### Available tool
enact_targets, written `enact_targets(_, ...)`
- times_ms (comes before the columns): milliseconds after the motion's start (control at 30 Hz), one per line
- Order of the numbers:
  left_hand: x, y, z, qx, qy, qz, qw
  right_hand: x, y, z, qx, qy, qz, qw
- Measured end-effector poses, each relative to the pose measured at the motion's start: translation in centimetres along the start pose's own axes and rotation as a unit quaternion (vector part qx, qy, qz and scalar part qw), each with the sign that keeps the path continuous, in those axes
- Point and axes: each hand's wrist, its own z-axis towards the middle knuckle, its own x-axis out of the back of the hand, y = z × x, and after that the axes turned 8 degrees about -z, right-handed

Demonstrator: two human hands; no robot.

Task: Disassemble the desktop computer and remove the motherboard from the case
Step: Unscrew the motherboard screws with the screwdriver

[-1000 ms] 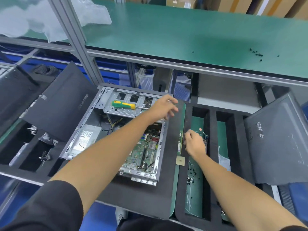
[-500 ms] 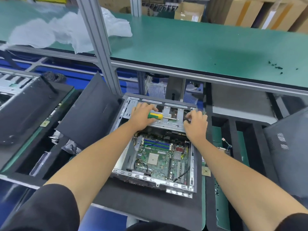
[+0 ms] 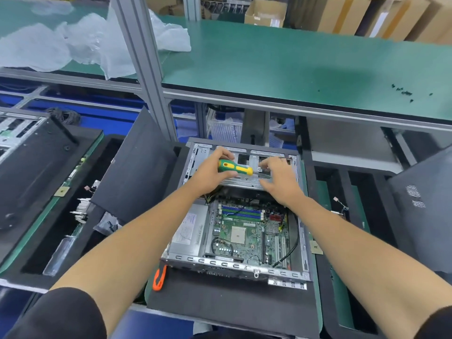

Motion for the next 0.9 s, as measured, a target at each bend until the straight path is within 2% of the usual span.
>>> enact_targets(133, 0.6, 0.3, -0.3, 0.004, 0.015, -0.117, 0.993, -0.4, -2.6, -0.1, 0.013, -0.053, 0.06, 0.997)
enact_targets(300, 0.4, 1.2, -0.5, -0.02, -0.005, -0.148, 0.989, -0.1, -3.6, 0.0, -0.002, -0.056, 0.035, 0.998)
enact_targets(533, -0.4, 1.9, -0.4, -0.023, 0.003, -0.202, 0.979, 0.5, -3.8, -0.2, 0.049, -0.133, 0.031, 0.989)
enact_targets(767, -1.7, 2.4, -0.9, -0.039, -0.075, -0.095, 0.992, -0.6, -4.3, -1.1, 0.004, -0.175, 0.055, 0.983)
enact_targets(900, -2.4, 2.1, -1.7, -0.043, -0.076, -0.049, 0.995, -0.6, -3.9, -1.4, -0.002, -0.181, 0.075, 0.981)
